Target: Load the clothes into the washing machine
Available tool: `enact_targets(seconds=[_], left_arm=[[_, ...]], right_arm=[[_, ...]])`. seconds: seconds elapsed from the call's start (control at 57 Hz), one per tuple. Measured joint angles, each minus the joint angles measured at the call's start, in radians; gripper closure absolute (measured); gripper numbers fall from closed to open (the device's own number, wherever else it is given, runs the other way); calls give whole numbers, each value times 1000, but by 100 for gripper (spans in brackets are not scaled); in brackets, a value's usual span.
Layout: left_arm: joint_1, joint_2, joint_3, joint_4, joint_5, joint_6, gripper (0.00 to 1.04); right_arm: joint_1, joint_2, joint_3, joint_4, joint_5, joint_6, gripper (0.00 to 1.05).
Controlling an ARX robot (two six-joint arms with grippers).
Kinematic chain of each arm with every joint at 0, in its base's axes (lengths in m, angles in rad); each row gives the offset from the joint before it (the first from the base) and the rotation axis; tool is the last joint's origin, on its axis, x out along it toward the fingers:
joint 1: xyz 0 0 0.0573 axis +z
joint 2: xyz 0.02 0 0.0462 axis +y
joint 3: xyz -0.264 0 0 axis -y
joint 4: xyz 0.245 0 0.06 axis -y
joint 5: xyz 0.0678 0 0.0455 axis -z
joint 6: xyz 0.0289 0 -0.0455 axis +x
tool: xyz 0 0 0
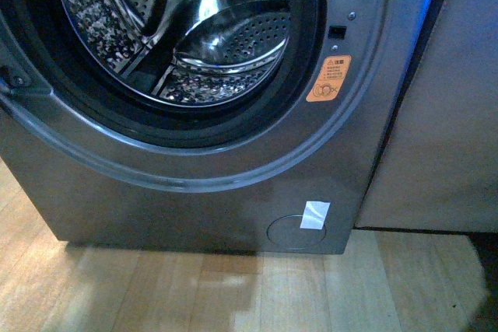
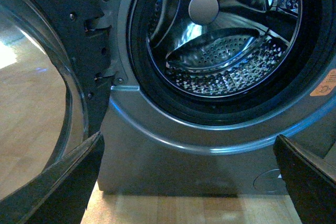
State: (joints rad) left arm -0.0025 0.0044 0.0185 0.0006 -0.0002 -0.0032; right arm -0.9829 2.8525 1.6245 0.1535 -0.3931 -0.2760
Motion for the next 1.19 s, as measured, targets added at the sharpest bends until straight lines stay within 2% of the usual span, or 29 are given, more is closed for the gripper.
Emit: enact_targets(seconds=[0.053,0.123,0.386,0.631,0.912,1.192], left_arm=[[0,0,0,0,0,0,7],[0,0,0,0,0,0,7],[0,0,0,0,0,0,7],[0,0,0,0,0,0,7],[0,0,0,0,0,0,7],[0,0,0,0,0,0,7]], right_arm=[[-7,-50,-39,27,-16,1,95],[-16,-102,-79,65,-29,0,99],[-64,-314,-235,180,-106,-5,99],[-123,-592,-353,234,-236,18,99],[-141,-859,-326,240,-359,129,99],[-75,-1031,-188,226,-414,260,99]])
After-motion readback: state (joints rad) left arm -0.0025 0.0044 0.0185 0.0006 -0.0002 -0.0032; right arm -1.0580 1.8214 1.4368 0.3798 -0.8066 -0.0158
